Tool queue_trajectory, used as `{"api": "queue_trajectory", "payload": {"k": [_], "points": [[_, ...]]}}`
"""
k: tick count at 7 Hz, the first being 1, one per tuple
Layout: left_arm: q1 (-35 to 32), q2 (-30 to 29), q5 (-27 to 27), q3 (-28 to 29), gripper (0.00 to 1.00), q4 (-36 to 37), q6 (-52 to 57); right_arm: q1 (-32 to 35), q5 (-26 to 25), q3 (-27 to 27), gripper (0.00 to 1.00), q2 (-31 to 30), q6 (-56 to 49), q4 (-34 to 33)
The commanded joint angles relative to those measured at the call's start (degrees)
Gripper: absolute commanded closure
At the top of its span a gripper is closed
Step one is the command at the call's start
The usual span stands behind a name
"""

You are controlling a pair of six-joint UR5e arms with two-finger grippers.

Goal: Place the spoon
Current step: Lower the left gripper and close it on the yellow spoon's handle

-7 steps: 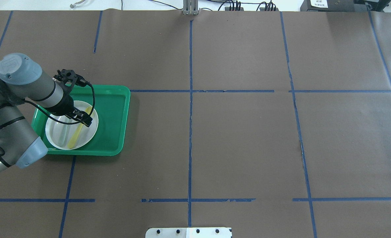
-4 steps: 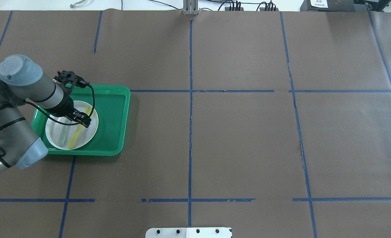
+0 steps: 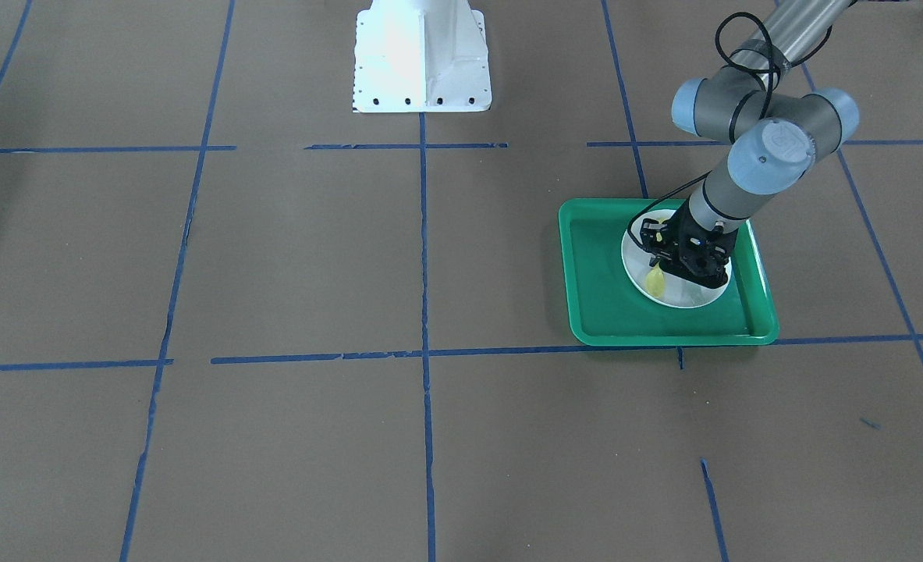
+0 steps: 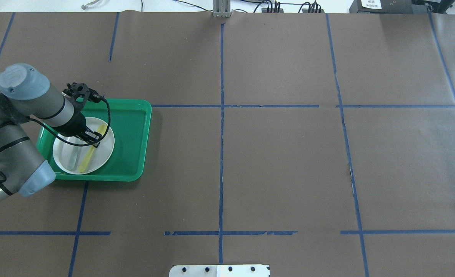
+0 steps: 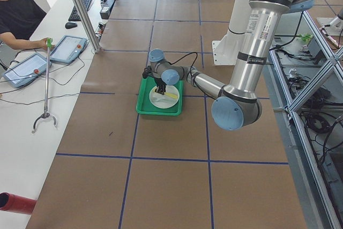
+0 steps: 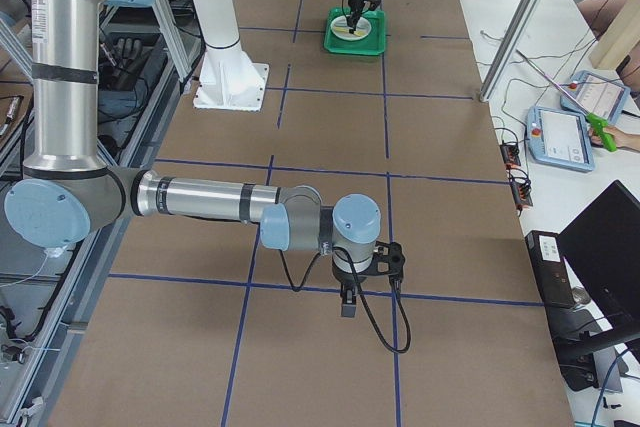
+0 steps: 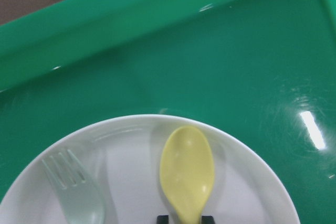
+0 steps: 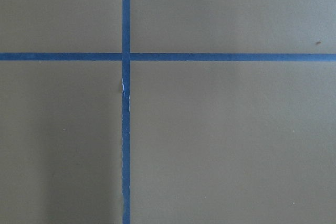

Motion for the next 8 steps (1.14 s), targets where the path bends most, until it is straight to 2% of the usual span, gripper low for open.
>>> {"api": "queue_trajectory", "payload": {"k": [1,3,5,7,8], "points": [[0.0,0.0,0.06,0.05,0.75,0.03,-0.01,0.0,0.0,0.02,0.0,0.0,0.0,0.0],[-0.08,0.09,-0.02,-0.73,1.0,0.73,-1.93,0.0,0.0,0.02,0.0,0.0,0.0,-0.09],[-0.43,0.09,-0.02,-3.0,1.0,1.35,-8.08,0.0,0.0,0.02,0.0,0.0,0.0,0.0],[-0.09,-0.96,0.24,-7.05,1.0,8.1,-14.31,0.0,0.0,0.02,0.0,0.0,0.0,0.0],[0.09,-2.88,0.24,-6.19,1.0,8.12,-17.99,0.0,0.0,0.02,0.0,0.0,0.0,0.0]]}}
